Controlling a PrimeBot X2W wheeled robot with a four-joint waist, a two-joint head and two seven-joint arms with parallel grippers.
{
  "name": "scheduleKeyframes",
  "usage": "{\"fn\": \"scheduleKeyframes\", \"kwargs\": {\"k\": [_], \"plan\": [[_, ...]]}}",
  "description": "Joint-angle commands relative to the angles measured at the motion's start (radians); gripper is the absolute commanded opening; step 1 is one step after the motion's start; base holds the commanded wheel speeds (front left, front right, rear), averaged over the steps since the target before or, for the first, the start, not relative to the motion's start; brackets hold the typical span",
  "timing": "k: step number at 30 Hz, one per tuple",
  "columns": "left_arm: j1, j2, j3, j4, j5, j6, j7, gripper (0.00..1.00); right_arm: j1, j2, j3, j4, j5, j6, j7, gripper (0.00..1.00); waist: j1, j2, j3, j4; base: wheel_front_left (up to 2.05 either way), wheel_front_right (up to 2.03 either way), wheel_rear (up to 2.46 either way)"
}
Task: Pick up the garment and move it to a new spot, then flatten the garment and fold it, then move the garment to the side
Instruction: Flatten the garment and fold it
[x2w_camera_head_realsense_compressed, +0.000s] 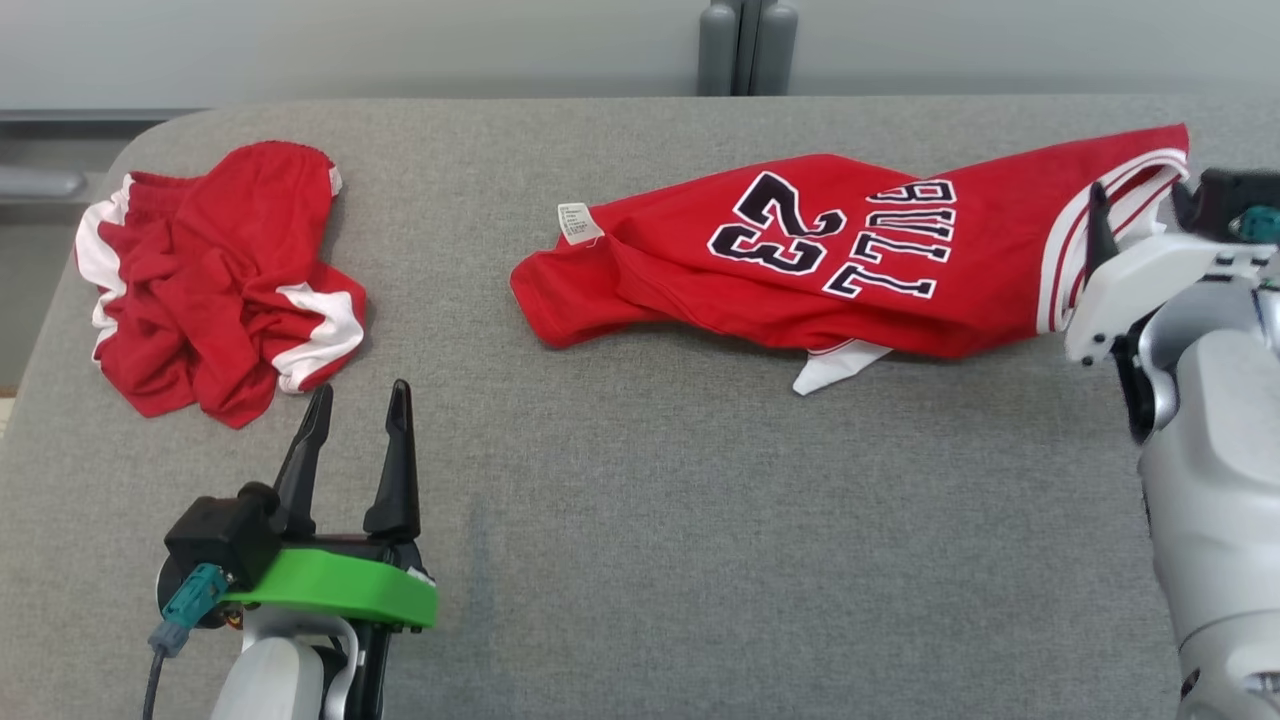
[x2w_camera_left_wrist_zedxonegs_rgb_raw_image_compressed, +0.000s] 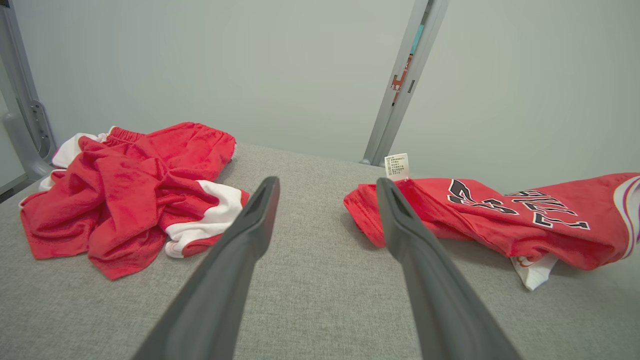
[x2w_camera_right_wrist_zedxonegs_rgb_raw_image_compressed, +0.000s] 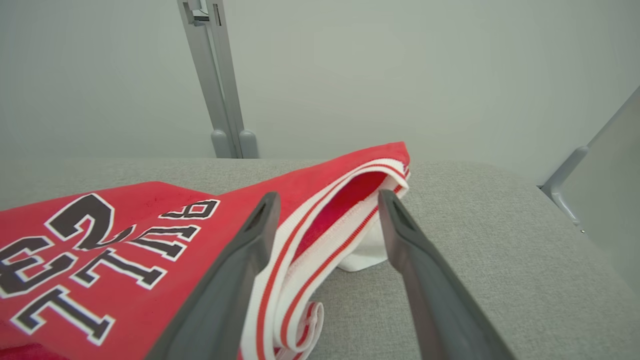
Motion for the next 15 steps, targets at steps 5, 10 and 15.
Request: {"fn": "scheduleKeyframes", "kwargs": {"k": [5,10,15], "plan": [[0.036,0.002,0.011,0.002,0.004,-0.002,-0.001,1.0,0.171,0.056,0.048,-0.141,0.067,-0.001,0.07,1.0,0.0,0.0,-0.058,-0.034,0.0,0.0,0.0],[0.045,-0.001,0.005,-0.006,0.004,-0.002,-0.001,1.0,0.323,0.095,0.074,-0.277,0.15,-0.001,0.164,1.0,0.0,0.0,-0.056,-0.033,0.0,0.0,0.0],[0.038,0.001,-0.001,-0.013,0.002,-0.002,-0.001,1.0,0.381,0.109,0.081,-0.354,0.186,-0.001,0.224,1.0,0.0,0.0,-0.037,-0.028,0.0,0.0,0.0]]}}
